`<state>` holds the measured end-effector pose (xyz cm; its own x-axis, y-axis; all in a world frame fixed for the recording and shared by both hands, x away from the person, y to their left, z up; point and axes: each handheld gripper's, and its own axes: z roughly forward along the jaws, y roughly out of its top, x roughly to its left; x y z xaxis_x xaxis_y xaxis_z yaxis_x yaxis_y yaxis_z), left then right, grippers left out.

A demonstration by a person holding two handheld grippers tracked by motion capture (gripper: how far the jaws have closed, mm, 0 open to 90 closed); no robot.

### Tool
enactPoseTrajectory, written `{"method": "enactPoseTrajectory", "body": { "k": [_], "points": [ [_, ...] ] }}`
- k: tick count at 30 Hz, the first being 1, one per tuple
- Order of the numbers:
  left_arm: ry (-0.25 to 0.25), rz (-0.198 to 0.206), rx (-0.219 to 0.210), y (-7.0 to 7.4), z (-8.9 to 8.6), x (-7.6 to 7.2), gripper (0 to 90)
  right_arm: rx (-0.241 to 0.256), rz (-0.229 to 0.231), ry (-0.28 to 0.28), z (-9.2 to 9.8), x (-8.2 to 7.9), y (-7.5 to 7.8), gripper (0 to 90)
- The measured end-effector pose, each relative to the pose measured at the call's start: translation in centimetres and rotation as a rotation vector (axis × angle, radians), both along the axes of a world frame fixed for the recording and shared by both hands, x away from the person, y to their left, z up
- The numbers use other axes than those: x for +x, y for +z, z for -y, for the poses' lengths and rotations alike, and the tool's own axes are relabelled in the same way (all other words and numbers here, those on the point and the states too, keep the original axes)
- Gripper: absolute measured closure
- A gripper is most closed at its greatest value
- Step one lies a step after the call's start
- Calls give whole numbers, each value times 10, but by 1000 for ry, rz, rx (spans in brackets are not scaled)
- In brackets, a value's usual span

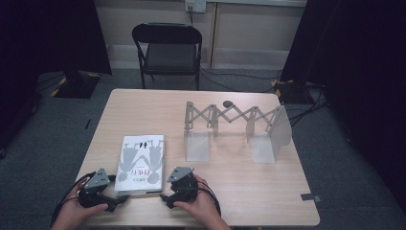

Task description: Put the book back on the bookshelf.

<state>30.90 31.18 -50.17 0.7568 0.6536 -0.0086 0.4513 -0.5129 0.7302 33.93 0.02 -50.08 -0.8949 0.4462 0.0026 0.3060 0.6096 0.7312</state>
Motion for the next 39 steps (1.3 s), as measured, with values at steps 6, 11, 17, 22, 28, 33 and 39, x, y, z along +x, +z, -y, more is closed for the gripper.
{"method": "enactPoseTrajectory", "body": {
  "k": [6, 11, 17, 22, 28, 33, 39],
  "points": [
    [30, 3, -10, 0, 0, -1, 104, 0, -1, -10, -1, 0, 0, 148],
    [28, -17, -19, 6, -1, -5, 322, 0, -1, -12, -1, 0, 0, 148],
    [28, -40, -2, 11, 2, -5, 421, 1, -1, -14, -2, 1, 0, 148],
    [71, -93, 5, 21, 4, -8, 498, 1, 1, -16, -2, 1, 0, 147],
    [100, -85, -21, 35, 6, -12, 573, 1, 0, -18, -5, 2, 0, 147],
    [112, -72, -33, 41, 8, -14, 595, 2, -1, -18, -6, 2, 0, 147],
    [123, -87, -56, 43, 8, -14, 609, 3, 1, -14, -7, 3, 0, 160]
  ]
}}
